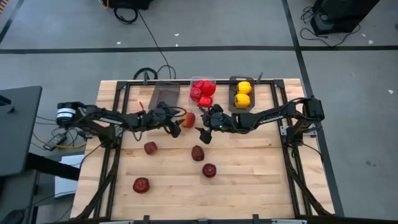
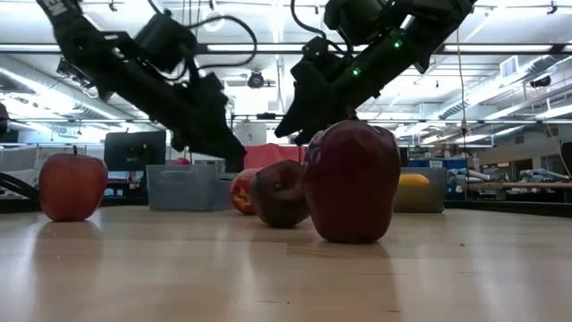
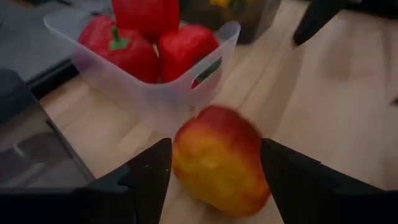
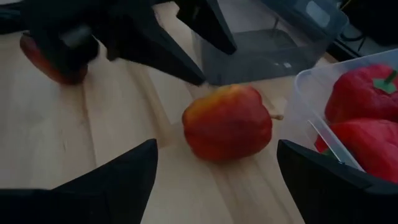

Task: Sort produce into baskets
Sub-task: Put the top right apple into the left black transparent bin

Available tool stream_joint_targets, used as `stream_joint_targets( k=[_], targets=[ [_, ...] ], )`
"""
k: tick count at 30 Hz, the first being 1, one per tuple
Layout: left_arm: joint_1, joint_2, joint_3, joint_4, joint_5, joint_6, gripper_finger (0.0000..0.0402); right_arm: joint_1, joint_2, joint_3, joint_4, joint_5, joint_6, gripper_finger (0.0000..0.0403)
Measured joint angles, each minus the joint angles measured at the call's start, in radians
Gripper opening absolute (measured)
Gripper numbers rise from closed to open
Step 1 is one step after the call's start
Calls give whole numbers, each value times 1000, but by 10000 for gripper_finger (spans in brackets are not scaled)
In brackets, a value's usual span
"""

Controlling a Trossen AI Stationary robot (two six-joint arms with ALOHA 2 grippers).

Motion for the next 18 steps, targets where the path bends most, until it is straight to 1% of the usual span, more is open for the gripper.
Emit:
stream_joint_targets(
  k=[3, 6, 10, 14, 18],
  targets=[
    [14, 56, 28, 2, 1, 1, 264, -1, 0, 0, -9, 1, 3, 339],
    [24, 103, 58, 2, 33, 1, 280, -1, 0, 0, -35, 2, 3, 339],
    [46, 171, 101, 5, 137, 37, 295, -1, 0, 0, -62, -1, -5, 339],
    [64, 234, 125, 15, 312, 55, 288, 7, -6, -1, -121, -6, -6, 336],
    [54, 260, 136, 11, 501, 56, 268, 25, -41, -2, -208, -29, -1, 330]
  ],
)
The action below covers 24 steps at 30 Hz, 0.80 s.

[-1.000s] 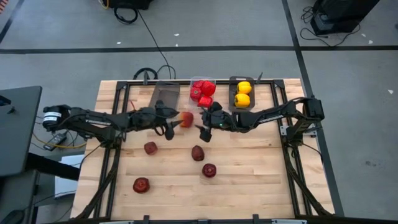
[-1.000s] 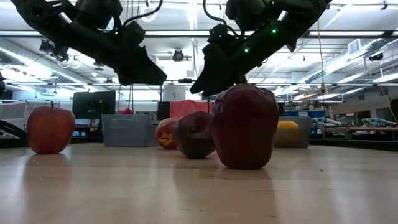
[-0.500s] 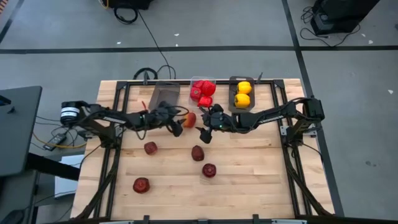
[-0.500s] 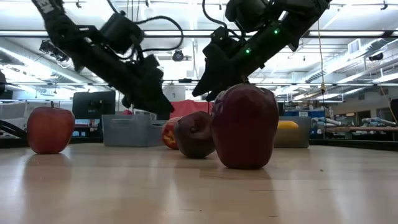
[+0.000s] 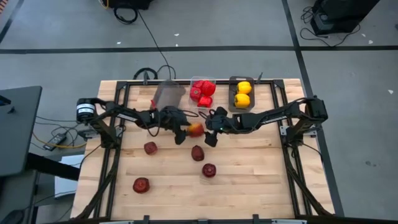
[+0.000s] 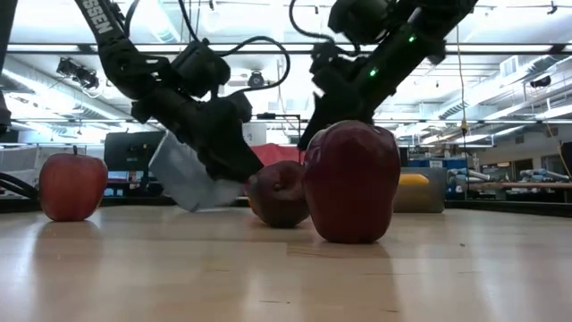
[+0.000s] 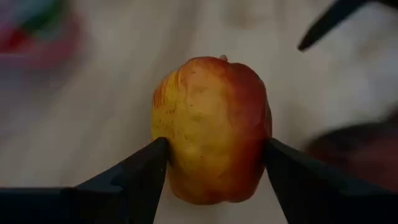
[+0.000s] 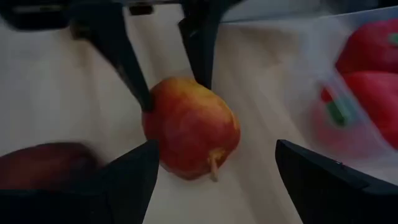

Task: Sort produce into baskets
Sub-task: Put the top right apple into the left black transparent bin

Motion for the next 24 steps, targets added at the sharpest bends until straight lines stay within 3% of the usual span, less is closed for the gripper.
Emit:
stream_joint_targets(
  k=[7, 11, 24],
  targets=[
    [-28, -4, -2, 21, 38, 4, 238, 20, -76, 0, -182, -79, -66, 327],
    [-27, -4, -2, 28, 27, 5, 234, 15, -52, -12, -183, -113, -114, 311],
    [-27, -5, -2, 22, 26, 8, 234, -56, -5, -15, -97, -208, -185, 161]
  ],
)
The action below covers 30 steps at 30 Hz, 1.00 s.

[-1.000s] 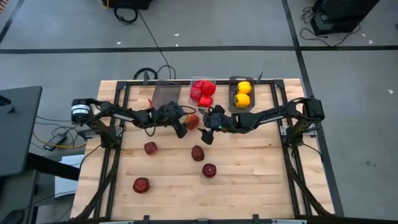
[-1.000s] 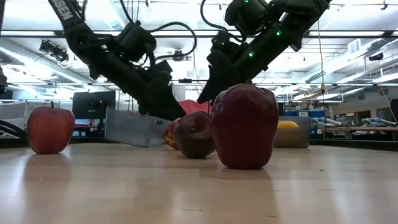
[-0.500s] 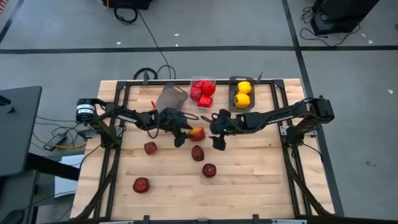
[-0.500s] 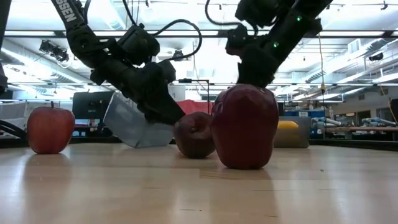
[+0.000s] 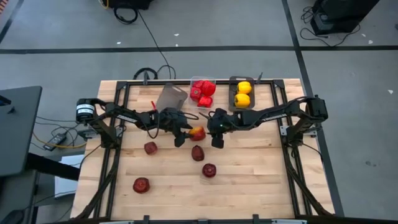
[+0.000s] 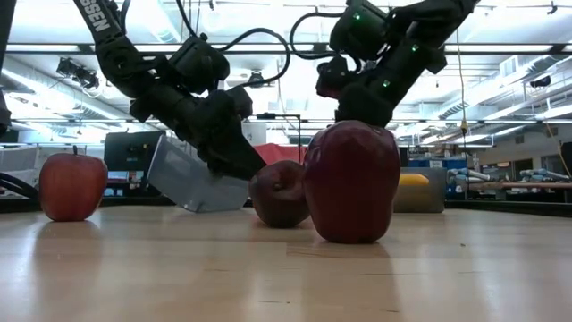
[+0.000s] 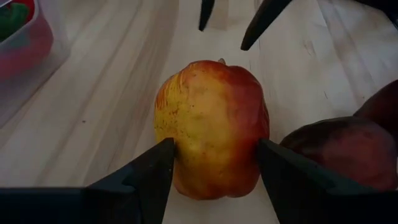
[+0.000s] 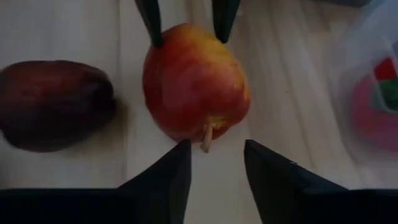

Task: Sort produce into baskets
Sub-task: Put the top right apple into the left black transparent bin

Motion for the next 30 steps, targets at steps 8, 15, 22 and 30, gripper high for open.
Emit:
stream_joint_targets(
  k=[8, 15, 22, 30],
  targets=[
    [0, 0, 0, 1, 0, 14, 234, -11, 58, 0, 42, -57, -7, 125],
    [0, 0, 0, 2, 0, 17, 234, -26, 86, 1, 71, -49, -7, 123],
    [0, 0, 0, 1, 1, 17, 234, -31, 89, 0, 71, -50, -24, 71],
    [0, -5, -1, 45, -55, -10, 234, -28, 89, 0, 69, -67, -59, 13]
  ],
)
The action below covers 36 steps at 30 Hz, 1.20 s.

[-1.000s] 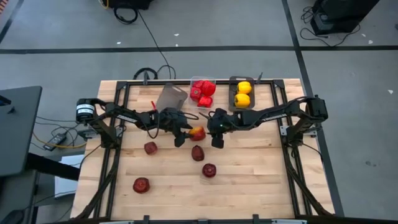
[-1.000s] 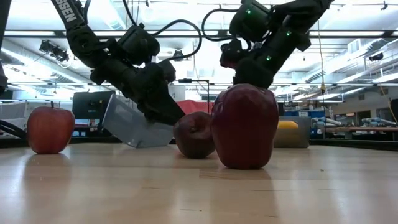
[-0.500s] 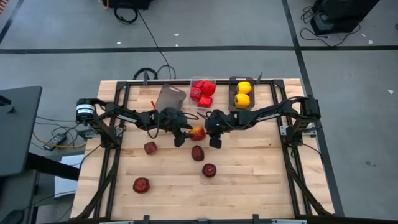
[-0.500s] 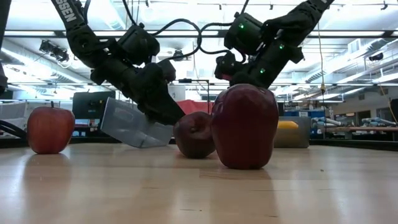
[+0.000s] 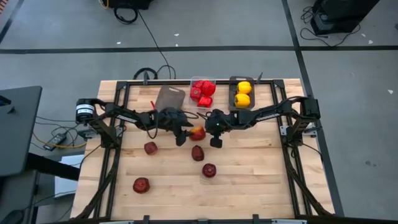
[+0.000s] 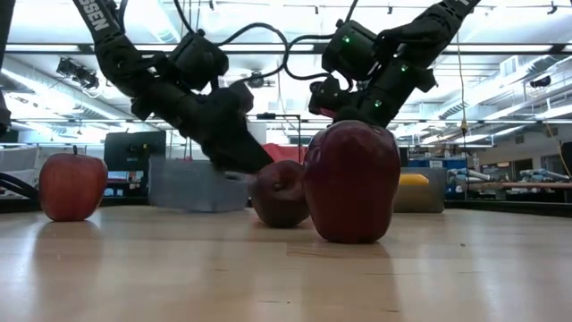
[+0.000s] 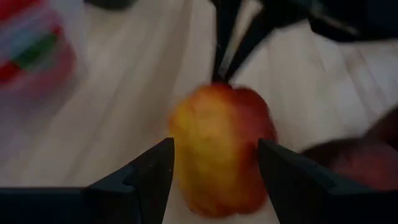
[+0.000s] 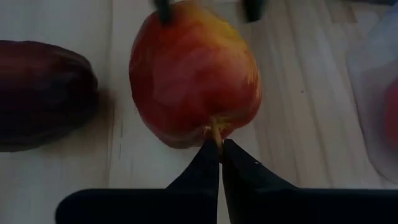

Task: Sort produce into baskets
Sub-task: Put the top right apple into the left black transparent bin

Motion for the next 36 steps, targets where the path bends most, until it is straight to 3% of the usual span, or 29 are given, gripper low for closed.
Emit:
stream_joint_targets(
  k=[7, 14, 22, 28, 33, 36],
  targets=[
    [0, -96, 0, 32, -4, 3, 235, 32, -57, 0, -12, 56, -11, 13],
    [2, -282, 0, -90, -44, 77, 235, 7, -104, 19, 93, 74, -72, 13],
    [3, -490, 0, -288, -231, 136, 234, -54, -29, 191, 137, 81, -149, 13],
    [3, -600, -27, -363, -261, 139, 234, -110, 91, 365, 117, 70, -175, 13],
    [-1, -634, -36, -425, -296, 131, 234, -174, 228, 465, 91, -29, -190, 13],
    [-7, -635, -37, -474, -320, 111, 234, -198, 280, 508, 89, -29, -164, 44]
  ],
)
